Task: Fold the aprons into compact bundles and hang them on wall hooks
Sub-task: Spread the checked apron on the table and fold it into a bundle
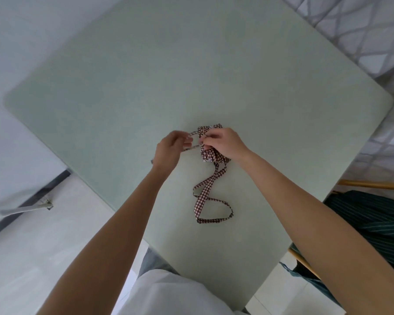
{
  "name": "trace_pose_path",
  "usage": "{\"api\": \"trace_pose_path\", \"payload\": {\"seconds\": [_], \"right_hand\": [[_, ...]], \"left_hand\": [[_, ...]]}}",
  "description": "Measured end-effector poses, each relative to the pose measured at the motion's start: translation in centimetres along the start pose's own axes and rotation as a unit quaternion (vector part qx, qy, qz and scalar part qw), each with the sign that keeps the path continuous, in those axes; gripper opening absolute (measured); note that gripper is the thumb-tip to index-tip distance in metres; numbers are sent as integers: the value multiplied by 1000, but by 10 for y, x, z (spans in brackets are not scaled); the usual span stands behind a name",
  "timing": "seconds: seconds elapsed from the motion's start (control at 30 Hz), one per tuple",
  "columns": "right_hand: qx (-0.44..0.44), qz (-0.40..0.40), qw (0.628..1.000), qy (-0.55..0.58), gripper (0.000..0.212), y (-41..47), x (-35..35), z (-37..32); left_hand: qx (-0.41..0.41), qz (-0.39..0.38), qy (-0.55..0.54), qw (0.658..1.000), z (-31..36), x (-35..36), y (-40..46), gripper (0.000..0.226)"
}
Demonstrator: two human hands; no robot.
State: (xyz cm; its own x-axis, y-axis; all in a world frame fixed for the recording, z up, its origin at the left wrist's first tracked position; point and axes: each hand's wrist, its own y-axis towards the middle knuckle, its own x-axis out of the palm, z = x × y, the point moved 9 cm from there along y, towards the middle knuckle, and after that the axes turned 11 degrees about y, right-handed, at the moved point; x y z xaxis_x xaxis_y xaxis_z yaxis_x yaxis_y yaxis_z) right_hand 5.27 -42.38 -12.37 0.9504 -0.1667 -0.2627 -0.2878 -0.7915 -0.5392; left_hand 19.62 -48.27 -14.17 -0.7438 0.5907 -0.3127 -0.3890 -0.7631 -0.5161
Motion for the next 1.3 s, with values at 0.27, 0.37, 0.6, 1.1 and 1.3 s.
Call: {"api": "trace_pose_path", "payload": {"seconds": [0.27, 0.37, 0.6, 1.1, 1.3], "right_hand": [[-56, -18, 998, -1, 12, -5, 5, -11], [-110, 12, 991, -80, 16, -11, 2, -22], [-264, 158, 894, -327, 14, -29, 3, -53], [-287, 158, 920, -214, 10, -27, 9, -27], [-257, 168, 941, -141, 9, -24, 12, -13]], "left_hand": [[137, -19, 74, 988, 14, 13, -6, 17], [173, -29, 109, 978, 20, 18, -3, 14], [189, -56, 97, 976, 24, 26, -1, 5], [129, -65, 132, 981, 13, 2, 9, 6], [89, -32, 175, 980, 12, -1, 11, 6]]}}
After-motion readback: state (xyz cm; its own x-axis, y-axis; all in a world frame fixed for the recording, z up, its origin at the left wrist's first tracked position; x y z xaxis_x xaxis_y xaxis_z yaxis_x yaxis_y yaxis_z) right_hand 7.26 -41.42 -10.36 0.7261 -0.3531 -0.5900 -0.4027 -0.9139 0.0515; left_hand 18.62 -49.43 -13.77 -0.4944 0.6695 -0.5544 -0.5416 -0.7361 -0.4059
